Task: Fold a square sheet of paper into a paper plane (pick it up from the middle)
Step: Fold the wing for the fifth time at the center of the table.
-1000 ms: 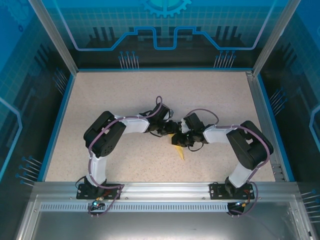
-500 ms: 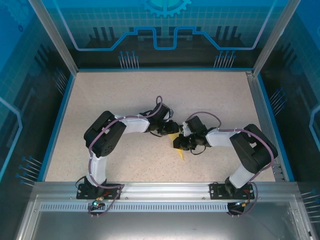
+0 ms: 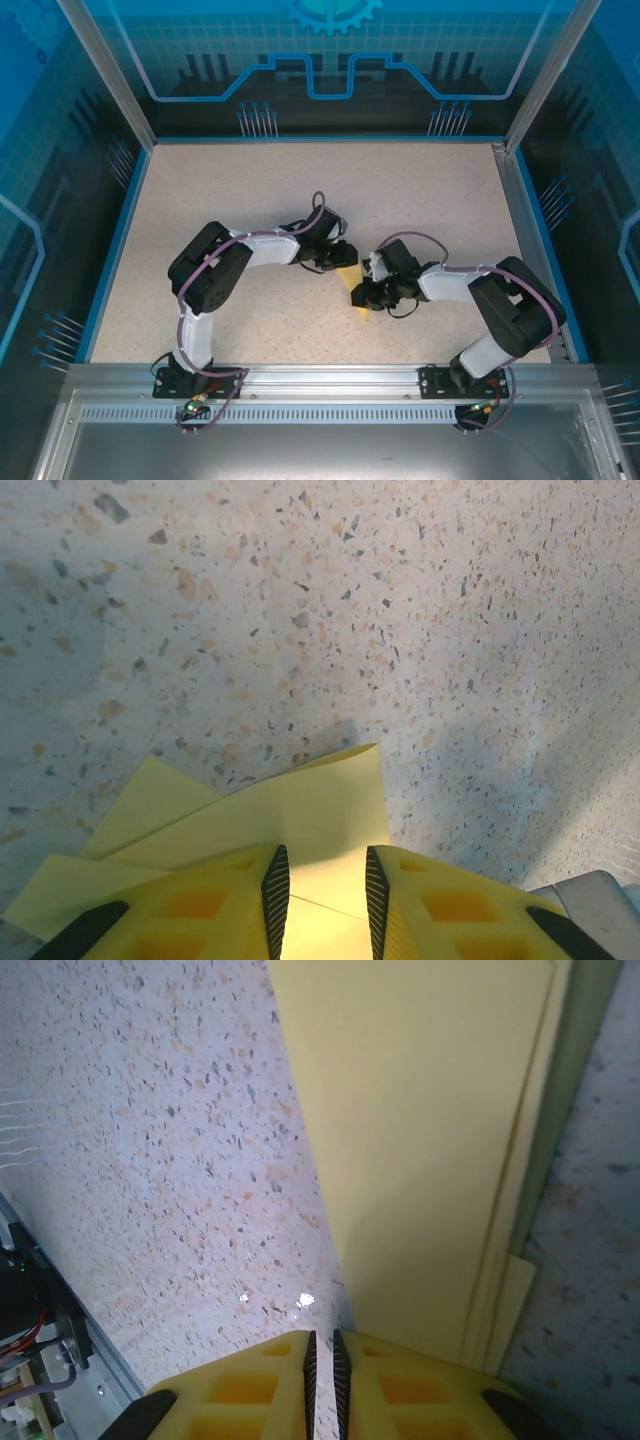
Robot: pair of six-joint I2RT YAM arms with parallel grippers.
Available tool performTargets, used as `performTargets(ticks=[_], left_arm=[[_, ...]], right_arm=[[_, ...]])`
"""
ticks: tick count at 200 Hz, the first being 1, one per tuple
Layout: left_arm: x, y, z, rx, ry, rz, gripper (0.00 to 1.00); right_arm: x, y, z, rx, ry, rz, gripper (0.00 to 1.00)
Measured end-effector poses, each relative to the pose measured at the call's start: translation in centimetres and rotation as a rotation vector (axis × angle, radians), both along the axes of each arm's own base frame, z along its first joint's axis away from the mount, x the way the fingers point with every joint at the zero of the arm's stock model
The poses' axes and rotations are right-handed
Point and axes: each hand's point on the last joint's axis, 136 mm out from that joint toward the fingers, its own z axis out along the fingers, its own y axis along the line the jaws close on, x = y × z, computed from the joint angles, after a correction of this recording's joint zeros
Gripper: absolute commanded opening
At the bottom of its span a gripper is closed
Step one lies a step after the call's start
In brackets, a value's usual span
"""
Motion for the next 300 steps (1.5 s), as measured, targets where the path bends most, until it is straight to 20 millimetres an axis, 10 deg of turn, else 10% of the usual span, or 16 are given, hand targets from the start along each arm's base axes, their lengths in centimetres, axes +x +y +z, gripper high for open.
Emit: performTargets(ticks=[192,300], left_arm=[[0.0,0.0,0.0,0.000,0.000,-0.001,0.32],[-0.2,0.1,0.5,0.038,0.028,-0.015,0.44]], right_arm=[[-4.1,-1.7,0.1,0.036,0.047,0.038,0.18],[-3.0,-2.8,1.8,0.048,-0.041,-0.027,0.28]])
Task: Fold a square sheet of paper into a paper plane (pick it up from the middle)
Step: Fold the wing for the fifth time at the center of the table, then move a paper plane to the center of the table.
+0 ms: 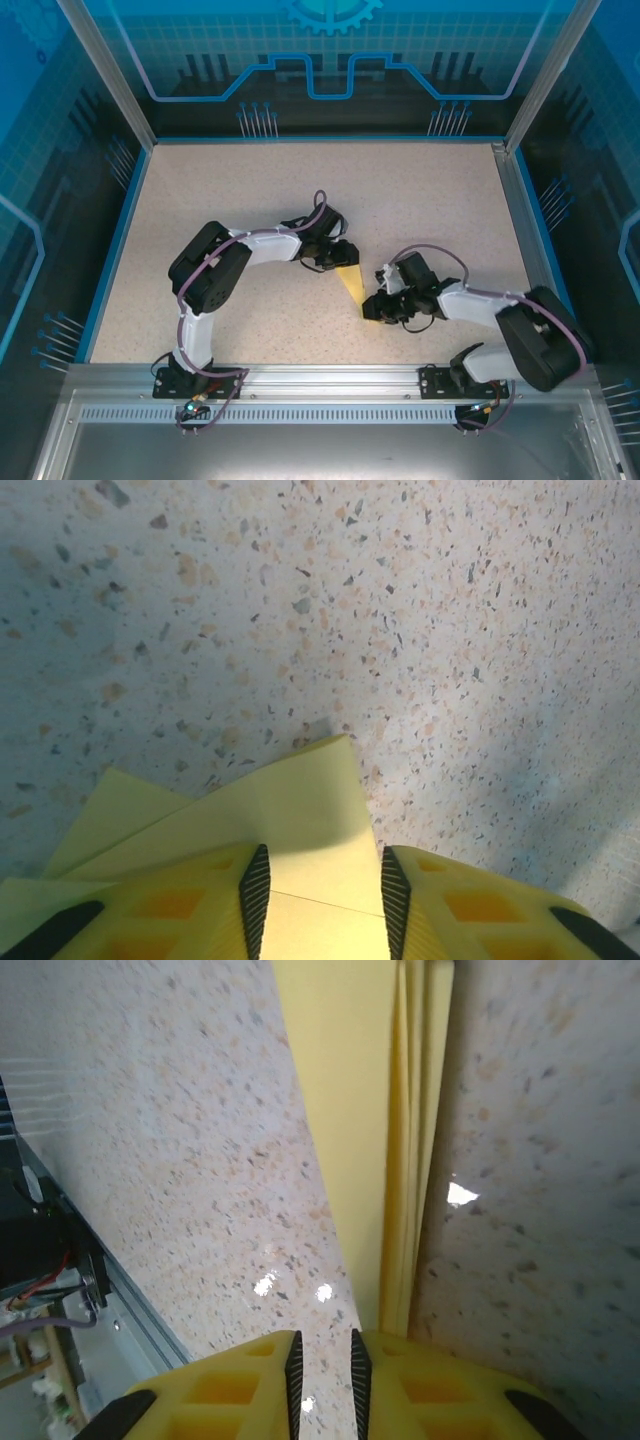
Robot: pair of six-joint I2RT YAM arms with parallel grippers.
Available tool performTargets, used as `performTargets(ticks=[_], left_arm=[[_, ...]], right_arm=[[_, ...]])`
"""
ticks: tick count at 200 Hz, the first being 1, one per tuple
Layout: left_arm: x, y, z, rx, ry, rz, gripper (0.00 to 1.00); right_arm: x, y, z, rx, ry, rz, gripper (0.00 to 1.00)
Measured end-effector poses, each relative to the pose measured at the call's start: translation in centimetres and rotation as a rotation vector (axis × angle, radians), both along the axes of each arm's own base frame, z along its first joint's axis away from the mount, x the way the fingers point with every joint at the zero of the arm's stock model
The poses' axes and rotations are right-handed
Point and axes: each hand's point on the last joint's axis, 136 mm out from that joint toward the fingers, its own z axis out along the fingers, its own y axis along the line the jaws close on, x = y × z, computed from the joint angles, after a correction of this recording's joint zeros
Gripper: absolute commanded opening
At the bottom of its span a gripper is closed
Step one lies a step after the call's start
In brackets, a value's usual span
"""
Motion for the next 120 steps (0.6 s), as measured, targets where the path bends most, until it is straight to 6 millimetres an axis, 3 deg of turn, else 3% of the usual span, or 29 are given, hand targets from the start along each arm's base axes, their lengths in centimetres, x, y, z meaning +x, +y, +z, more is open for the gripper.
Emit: performTargets(ticks=[37,55,73,98,120], left_arm=[[0.0,0.2,0.7,0.017,-0.014,-0.016,0.60],[0.0,0.4,1.7,0.021,-0.029,-0.014,0.64],[0.1,0.8,3.1,0.033,-0.055,0.001,0.67],[0.3,1.8,5.1,0.066,-0.103,0.034,0.68],[-0.1,3.0,5.5,0.124,-0.108,0.059,0.67]], right_arm=[[4.0,-3.7,3.8,-0.091,-0.273,-0.202,0.43],[5.0,-6.0,3.7,-0.146,-0.300,-0.300,0.44],[5.4,-7.6,3.1,-0.202,-0.295,-0.352,0.38],[5.2,-9.7,2.1,-0.311,-0.286,-0.411,0.45],[5.7,-10.2,3.2,-0.317,-0.340,-0.437,0.51]])
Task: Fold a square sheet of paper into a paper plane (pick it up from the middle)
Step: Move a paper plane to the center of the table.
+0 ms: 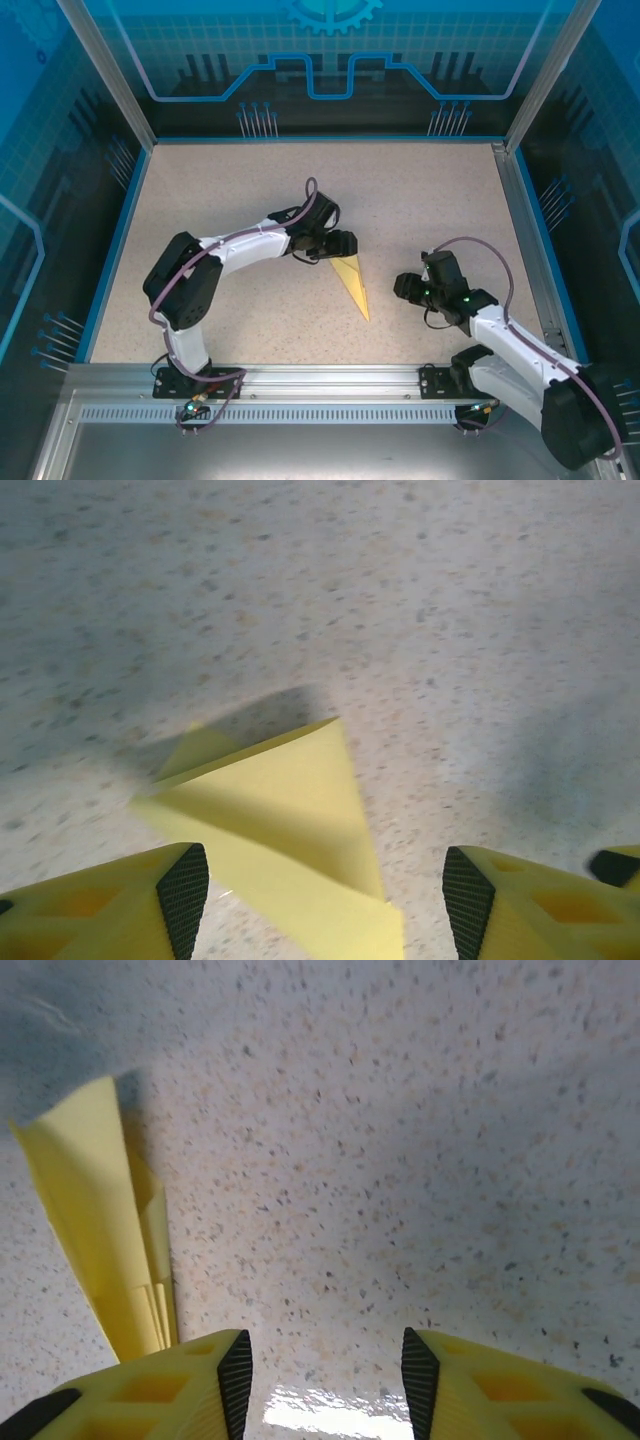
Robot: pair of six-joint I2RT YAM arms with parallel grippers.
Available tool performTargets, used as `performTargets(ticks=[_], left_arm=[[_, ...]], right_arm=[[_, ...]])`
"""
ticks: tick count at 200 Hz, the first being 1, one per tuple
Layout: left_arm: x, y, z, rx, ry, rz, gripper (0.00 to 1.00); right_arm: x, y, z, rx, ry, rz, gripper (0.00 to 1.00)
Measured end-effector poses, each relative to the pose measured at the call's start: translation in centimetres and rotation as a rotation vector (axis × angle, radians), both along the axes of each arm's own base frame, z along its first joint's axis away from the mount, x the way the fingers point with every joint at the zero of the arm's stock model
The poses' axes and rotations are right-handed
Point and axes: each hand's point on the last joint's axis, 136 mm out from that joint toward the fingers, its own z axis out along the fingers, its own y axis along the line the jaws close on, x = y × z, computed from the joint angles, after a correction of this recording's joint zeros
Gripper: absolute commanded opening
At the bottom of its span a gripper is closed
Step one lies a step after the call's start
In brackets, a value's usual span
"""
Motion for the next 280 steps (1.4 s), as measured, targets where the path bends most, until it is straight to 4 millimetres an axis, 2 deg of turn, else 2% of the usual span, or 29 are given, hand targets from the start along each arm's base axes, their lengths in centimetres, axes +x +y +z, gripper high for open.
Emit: performTargets(ticks=[21,33,52,89,118,142,180,217,241,280], left_arm=[[-1.0,1.5,-0.7,0.108,0.041,0.060,0.66],[-1.7,2.1,-0.9,0.158,0.061,0.096,0.67],[-3.1,2.3,-1.2,0.218,0.081,0.141,0.74],[-4.9,0.9,-0.5,0.242,0.096,0.177,0.75],[-4.4,-1.1,1.0,0.203,0.081,0.198,0.75],[-3.8,-2.0,0.7,0.195,0.088,0.211,0.75],[-4.0,-1.8,-1.2,0.244,0.131,0.225,0.76],[-3.9,-1.9,-1.9,0.262,0.149,0.232,0.76],[-3.9,-2.0,-2.0,0.267,0.154,0.235,0.72],[-3.8,-2.0,-2.1,0.263,0.161,0.249,0.64]], right_arm=[[0.6,0.3,1.0,0.016,-0.053,0.012,0.55],[0.8,0.5,0.9,0.017,-0.055,0.022,0.55],[0.5,0.8,-0.3,0.004,-0.006,0.048,0.55],[-0.5,1.5,-2.6,-0.002,0.091,0.114,0.54],[-0.3,2.2,-2.3,0.008,0.092,0.157,0.55],[0.3,2.5,-1.4,0.014,0.065,0.169,0.57],[0.4,2.5,-1.4,0.015,0.064,0.168,0.60],[0.3,2.6,-1.4,0.023,0.070,0.160,0.61],[0.3,2.7,-1.3,0.034,0.074,0.161,0.62],[0.1,3.3,-1.1,0.071,0.082,0.168,0.70]])
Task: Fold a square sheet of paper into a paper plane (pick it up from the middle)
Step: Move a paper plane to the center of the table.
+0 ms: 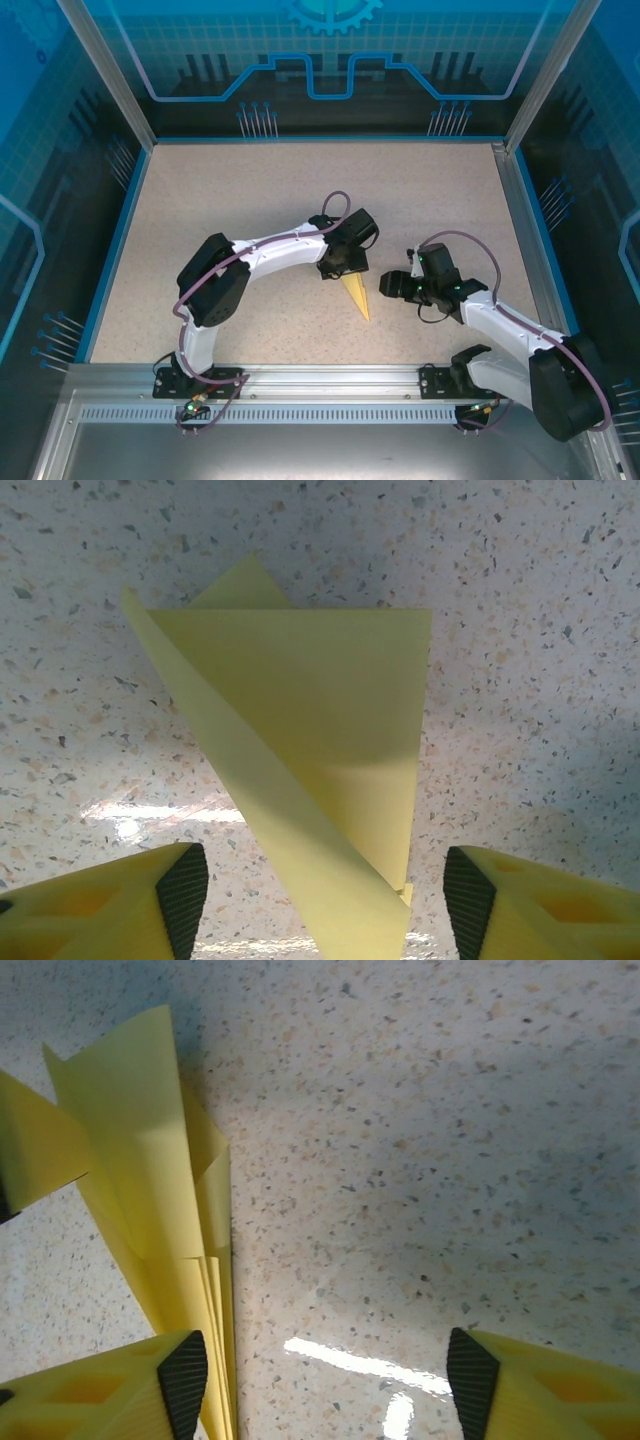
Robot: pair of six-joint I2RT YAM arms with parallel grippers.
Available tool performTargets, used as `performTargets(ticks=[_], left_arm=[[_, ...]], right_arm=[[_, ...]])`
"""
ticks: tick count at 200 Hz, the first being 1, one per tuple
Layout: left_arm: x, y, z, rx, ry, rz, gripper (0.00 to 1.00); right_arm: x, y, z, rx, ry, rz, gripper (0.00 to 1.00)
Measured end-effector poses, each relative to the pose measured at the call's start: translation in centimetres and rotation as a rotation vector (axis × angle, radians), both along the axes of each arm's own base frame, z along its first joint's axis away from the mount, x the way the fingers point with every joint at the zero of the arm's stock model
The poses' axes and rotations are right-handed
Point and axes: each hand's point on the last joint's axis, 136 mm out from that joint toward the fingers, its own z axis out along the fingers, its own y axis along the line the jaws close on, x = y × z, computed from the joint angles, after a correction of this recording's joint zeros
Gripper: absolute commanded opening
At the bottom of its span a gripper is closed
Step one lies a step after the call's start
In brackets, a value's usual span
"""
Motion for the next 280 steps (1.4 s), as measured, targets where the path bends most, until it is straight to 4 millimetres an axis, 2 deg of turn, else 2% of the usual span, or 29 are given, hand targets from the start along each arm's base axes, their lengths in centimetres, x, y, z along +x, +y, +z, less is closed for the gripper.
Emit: performTargets(ticks=[22,51,73,104,140,155,171,192,217,263,280], left_arm=[[0.0,0.0,0.0,-0.001,0.001,0.003,0.59],[-0.1,-0.1,0.0,-0.008,0.008,0.002,0.58],[-0.1,-0.1,0.0,-0.009,0.008,0.002,0.52],[-0.2,-0.1,-0.3,-0.017,0.012,0.007,0.37],[-0.7,1.0,-1.4,0.000,0.025,0.012,0.19],[-1.0,1.5,-1.3,-0.005,0.022,0.016,0.15],[-1.3,1.9,-0.8,-0.019,0.012,0.024,0.06],[-1.6,2.3,-0.2,-0.041,-0.013,0.021,0.03],[-1.8,2.7,0.1,-0.057,-0.028,0.023,0.02],[-1.8,3.2,-0.6,-0.054,-0.030,0.023,0.03],[-1.6,3.1,-0.5,-0.059,-0.035,0.024,0.04]], right_arm=[[0.1,0.3,0.2,0.020,-0.005,0.007,0.70],[0.1,0.4,0.3,0.022,-0.005,0.009,0.72],[0.0,0.4,0.2,0.021,-0.001,0.010,0.74],[-0.1,0.4,-0.3,0.017,0.017,0.011,0.76],[-0.2,0.6,-0.3,0.028,0.026,0.021,0.77],[-0.2,0.9,-0.1,0.041,0.031,0.032,0.78],[-0.2,1.4,0.1,0.061,0.038,0.048,0.79],[0.0,2.4,0.4,0.097,0.039,0.079,0.79],[0.3,3.9,0.6,0.129,0.049,0.125,0.78],[1.5,7.0,0.8,0.175,0.071,0.215,0.68],[1.8,7.9,0.5,0.187,0.083,0.243,0.67]])
